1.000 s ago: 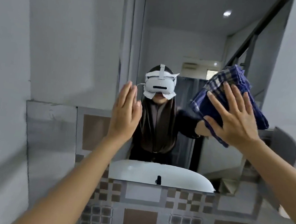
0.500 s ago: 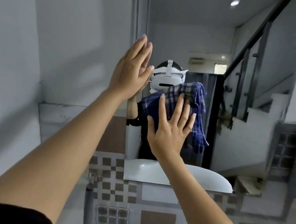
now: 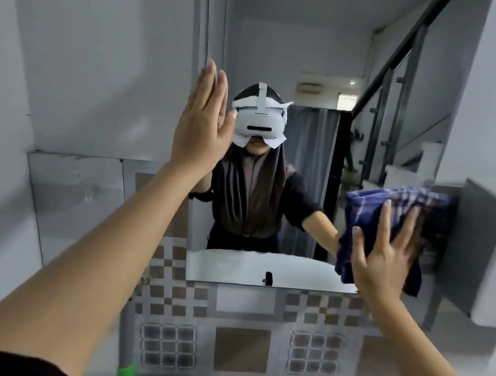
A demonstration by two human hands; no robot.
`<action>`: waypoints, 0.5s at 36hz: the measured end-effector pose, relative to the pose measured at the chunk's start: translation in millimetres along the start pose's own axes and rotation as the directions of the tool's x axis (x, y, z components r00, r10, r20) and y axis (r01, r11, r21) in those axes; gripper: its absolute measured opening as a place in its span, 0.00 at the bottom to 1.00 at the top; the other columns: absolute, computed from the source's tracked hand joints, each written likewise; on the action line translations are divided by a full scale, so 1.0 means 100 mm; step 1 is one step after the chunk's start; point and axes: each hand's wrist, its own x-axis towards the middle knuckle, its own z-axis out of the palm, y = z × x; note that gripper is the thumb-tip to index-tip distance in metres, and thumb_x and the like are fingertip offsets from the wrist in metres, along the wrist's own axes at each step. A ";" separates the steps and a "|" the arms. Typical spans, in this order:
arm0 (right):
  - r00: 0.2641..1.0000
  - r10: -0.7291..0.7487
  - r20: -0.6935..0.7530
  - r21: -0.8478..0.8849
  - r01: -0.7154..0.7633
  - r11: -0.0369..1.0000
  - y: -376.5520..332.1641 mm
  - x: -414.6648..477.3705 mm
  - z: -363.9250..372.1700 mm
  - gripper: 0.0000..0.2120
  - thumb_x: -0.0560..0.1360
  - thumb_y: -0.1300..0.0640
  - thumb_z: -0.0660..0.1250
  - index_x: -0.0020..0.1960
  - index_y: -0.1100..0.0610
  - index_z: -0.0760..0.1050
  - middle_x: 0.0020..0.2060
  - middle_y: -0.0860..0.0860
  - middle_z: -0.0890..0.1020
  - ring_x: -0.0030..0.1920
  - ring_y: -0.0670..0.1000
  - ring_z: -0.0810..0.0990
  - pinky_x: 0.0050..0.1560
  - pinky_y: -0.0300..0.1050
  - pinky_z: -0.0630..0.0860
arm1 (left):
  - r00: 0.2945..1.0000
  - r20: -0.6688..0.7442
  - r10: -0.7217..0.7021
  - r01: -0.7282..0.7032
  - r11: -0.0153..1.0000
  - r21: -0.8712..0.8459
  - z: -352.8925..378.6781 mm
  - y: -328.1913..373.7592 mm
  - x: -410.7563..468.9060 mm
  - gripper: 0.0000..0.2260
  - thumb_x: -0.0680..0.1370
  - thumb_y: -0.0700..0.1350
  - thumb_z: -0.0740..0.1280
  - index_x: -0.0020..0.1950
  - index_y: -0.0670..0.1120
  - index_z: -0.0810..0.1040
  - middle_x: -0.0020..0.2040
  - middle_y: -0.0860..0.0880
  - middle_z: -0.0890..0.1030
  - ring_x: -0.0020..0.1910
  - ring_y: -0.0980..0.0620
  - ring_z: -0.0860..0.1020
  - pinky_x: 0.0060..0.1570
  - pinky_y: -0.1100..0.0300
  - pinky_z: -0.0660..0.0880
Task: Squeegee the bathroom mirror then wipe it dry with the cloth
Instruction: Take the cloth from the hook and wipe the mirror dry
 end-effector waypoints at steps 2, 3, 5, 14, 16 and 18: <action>0.970 0.242 -0.018 0.146 -0.237 0.960 -0.03 -0.12 0.07 0.32 0.75 0.37 0.49 0.75 0.46 0.47 0.76 0.58 0.45 0.76 0.59 0.44 0.74 0.61 0.48 | 0.999 0.039 0.016 -0.015 1.000 -0.019 0.08 -0.06 -0.02 0.28 0.81 0.57 0.43 0.74 0.39 0.53 0.76 0.39 0.53 0.75 0.43 0.53 0.74 0.58 0.49; 0.950 0.311 -0.038 0.186 -0.299 0.936 -0.09 -0.20 0.13 0.32 0.75 0.38 0.50 0.75 0.47 0.48 0.76 0.59 0.46 0.75 0.60 0.45 0.74 0.59 0.47 | 0.998 0.055 0.024 -0.023 0.999 -0.027 0.13 -0.11 -0.04 0.29 0.80 0.58 0.41 0.75 0.40 0.52 0.76 0.39 0.52 0.75 0.43 0.52 0.74 0.57 0.49; 0.922 0.380 -0.073 0.237 -0.354 0.905 -0.30 -0.37 0.25 0.31 0.76 0.41 0.52 0.75 0.51 0.52 0.75 0.61 0.50 0.75 0.62 0.48 0.73 0.58 0.46 | 0.997 0.066 0.032 -0.031 0.999 -0.012 0.14 -0.14 -0.10 0.28 0.81 0.57 0.43 0.75 0.40 0.51 0.76 0.40 0.51 0.75 0.43 0.52 0.74 0.58 0.49; 0.994 0.091 -0.066 0.211 -0.075 0.975 -1.57 -1.01 0.85 0.28 0.76 0.43 0.58 0.73 0.50 0.58 0.74 0.61 0.54 0.73 0.62 0.52 0.71 0.64 0.45 | 0.982 0.159 0.101 -0.107 0.994 0.033 -0.15 -0.06 -0.63 0.28 0.79 0.43 0.62 0.75 0.41 0.54 0.76 0.42 0.52 0.75 0.48 0.51 0.70 0.62 0.60; 0.999 0.009 -0.039 0.179 -0.002 0.984 -1.73 -1.13 0.93 0.28 0.76 0.43 0.58 0.73 0.48 0.56 0.73 0.59 0.53 0.73 0.62 0.52 0.72 0.63 0.44 | 0.976 0.188 0.106 -0.109 0.994 0.005 -0.17 -0.10 -0.76 0.28 0.79 0.42 0.62 0.75 0.40 0.54 0.76 0.42 0.52 0.75 0.48 0.51 0.70 0.67 0.56; 1.000 -0.002 -0.028 0.168 0.007 0.986 -1.85 -1.21 0.97 0.28 0.76 0.43 0.58 0.73 0.48 0.57 0.73 0.59 0.53 0.73 0.62 0.52 0.72 0.62 0.43 | 0.978 0.183 0.105 -0.100 0.994 -0.034 -0.19 -0.11 -0.92 0.25 0.79 0.41 0.62 0.74 0.39 0.57 0.76 0.41 0.54 0.75 0.48 0.54 0.70 0.68 0.55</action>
